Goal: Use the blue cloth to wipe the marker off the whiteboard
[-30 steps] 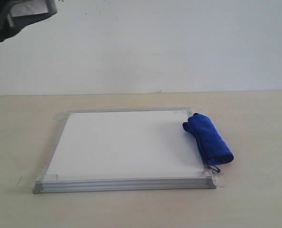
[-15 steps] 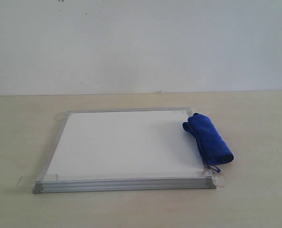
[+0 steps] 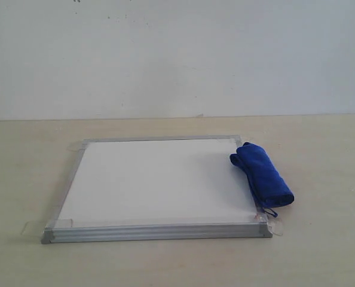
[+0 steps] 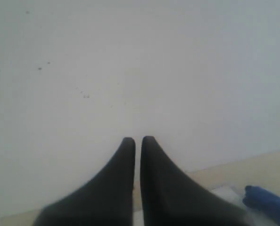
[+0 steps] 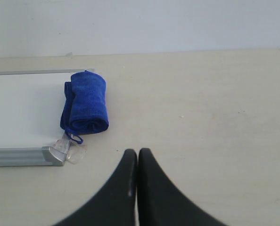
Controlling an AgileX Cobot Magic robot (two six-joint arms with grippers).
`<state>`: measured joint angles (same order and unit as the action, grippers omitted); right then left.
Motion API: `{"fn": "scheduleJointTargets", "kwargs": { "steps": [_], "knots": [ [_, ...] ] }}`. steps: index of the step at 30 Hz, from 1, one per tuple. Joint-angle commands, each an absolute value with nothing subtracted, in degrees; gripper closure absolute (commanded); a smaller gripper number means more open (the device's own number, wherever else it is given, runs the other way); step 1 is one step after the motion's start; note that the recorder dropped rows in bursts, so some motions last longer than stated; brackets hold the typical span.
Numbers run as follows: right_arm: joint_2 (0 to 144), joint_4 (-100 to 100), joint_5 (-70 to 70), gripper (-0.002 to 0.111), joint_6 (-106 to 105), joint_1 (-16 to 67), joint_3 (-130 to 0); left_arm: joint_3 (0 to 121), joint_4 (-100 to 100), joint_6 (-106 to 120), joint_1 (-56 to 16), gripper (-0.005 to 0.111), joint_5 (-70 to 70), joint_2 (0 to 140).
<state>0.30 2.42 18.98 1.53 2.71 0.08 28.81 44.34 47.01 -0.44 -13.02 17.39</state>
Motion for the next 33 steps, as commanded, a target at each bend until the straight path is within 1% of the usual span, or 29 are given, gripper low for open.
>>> {"fn": "scheduleJointTargets", "kwargs": {
  "steps": [1, 4, 10, 12, 14, 16, 19, 25, 28, 33],
  "knots": [
    [0.00, 2.39, 18.50, 0.108, 1.30, 2.32, 0.00, 21.87, 43.97, 46.85, 3.59, 0.102, -13.37, 12.84],
    [0.00, 2.39, 18.50, 0.108, 1.30, 2.32, 0.00, 19.11, 44.35, 43.27, 4.08, 0.102, -13.29, 11.57],
    [0.00, 2.39, 18.50, 0.108, 1.30, 2.32, 0.00, 16.72, 47.63, 21.69, 4.08, 0.102, -14.24, 11.05],
    [0.00, 2.39, 18.50, 0.108, 1.30, 2.32, 0.00, 16.55, 46.97, 18.75, 4.08, 0.102, -14.96, 10.27],
    [0.00, 2.39, 18.50, 0.108, 1.30, 2.32, 0.00, 16.04, 42.36, 19.51, 4.08, 0.102, -14.83, 9.01],
    [0.00, 2.39, 18.50, 0.108, 1.30, 2.32, 0.00, 14.95, 32.70, 19.66, 4.08, 0.102, -14.95, 7.30],
    [0.00, 2.39, 18.50, 0.108, 1.30, 2.32, 0.00, 11.02, 23.53, 19.12, 4.08, 0.102, -14.95, 4.14],
    [0.00, 2.39, 18.50, 0.108, 1.30, 2.32, 0.00, 2.80, 11.10, 8.39, 4.08, 0.102, -14.48, 0.00],
    [0.00, 2.39, 18.50, 0.108, 1.30, 2.32, 0.00, 0.00, 7.39, 3.12, 4.08, 0.102, -14.12, 0.00],
    [0.00, 2.39, 18.50, 0.108, 1.30, 2.32, 0.00, 0.00, 6.20, 2.95, 4.08, 0.102, -16.33, 0.00]
  ]
}}
